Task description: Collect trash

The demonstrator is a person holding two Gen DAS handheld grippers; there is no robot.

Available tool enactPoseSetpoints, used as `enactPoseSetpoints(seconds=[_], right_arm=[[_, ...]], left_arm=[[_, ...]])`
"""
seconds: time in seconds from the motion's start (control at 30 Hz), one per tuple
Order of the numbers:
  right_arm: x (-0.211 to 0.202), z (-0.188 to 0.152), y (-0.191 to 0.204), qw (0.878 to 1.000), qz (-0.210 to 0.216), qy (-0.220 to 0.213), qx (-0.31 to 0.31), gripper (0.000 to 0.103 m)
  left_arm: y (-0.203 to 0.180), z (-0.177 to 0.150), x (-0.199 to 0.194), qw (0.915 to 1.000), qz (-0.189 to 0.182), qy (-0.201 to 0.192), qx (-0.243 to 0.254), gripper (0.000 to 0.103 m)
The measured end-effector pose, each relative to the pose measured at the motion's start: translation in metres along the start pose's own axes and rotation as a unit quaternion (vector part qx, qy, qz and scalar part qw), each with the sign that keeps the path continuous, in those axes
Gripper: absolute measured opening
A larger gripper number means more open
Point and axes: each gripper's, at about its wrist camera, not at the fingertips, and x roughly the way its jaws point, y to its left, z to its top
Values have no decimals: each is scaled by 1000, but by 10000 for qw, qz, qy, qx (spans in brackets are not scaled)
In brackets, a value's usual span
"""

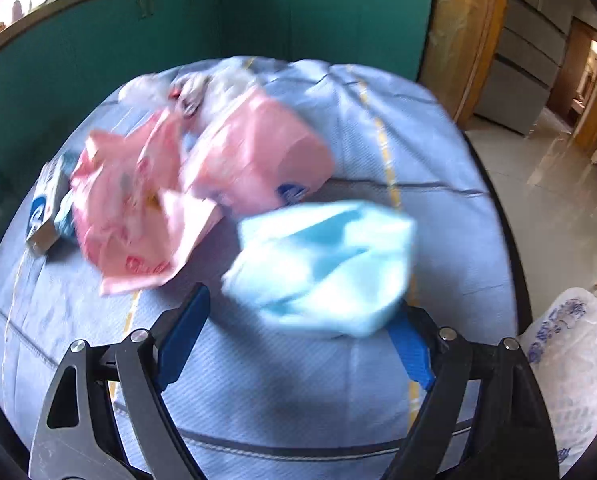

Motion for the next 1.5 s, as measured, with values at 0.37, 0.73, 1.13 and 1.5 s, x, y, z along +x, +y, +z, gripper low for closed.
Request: enactPoseSetpoints(seconds=[0.37,0.73,1.13,1.5], right_arm=[[-18,-16,23,9989,311,-57,-349,41],[-68,-53,33,9944,708,-88,-785,41],[-72,-54,15,9976,222,-262,-604,51],[-66,-53,-1,9984,258,-309,-390,63]], left_arm=[[4,-3,2,10000,18,67,-42,94],[1,-6,4,9999,27,145,23,94],[1,-9,7,9997,84,234,56,94],[26,8,33,9977,-25,503,-447,94]])
